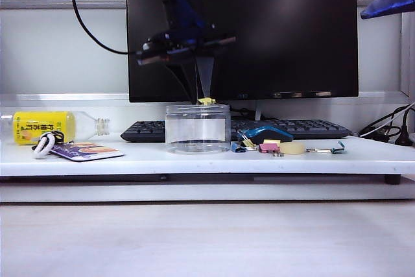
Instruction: Take the clips out of the round transparent plastic box and place them on the table.
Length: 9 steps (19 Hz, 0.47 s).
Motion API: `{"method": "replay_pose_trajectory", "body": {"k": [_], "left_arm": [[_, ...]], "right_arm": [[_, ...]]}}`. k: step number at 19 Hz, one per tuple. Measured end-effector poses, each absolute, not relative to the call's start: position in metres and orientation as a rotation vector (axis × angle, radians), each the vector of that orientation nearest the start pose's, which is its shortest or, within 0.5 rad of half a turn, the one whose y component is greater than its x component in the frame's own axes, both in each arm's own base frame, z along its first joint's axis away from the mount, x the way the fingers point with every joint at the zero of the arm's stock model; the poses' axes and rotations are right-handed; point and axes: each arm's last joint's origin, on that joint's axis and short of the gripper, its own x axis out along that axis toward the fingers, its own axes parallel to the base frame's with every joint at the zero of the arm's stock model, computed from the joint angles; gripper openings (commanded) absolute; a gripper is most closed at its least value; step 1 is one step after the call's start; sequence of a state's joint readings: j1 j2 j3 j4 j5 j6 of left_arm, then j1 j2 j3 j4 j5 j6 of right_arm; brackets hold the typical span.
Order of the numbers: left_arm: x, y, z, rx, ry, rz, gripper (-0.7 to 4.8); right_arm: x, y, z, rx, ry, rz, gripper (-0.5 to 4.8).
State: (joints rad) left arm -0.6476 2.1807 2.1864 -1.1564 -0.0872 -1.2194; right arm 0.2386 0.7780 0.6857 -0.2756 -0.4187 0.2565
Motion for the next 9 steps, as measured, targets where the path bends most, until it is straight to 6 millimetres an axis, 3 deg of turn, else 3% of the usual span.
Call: {"method": "replay_pose_trajectory", "body": {"k": [4, 9], "left_arm": [[0.359, -0.26, 0.308, -0.577, 1.17, 0.211, 0.84], [0.366, -0.227, 0.329, -0.509, 1.129, 0.18, 0.84]], "right_arm": [[0.162, 0.051, 0.292, 0.278, 0.453, 0.599, 2.75], [0.162, 0.051, 0.292, 0.278, 0.454, 0.6, 2.75]]}}
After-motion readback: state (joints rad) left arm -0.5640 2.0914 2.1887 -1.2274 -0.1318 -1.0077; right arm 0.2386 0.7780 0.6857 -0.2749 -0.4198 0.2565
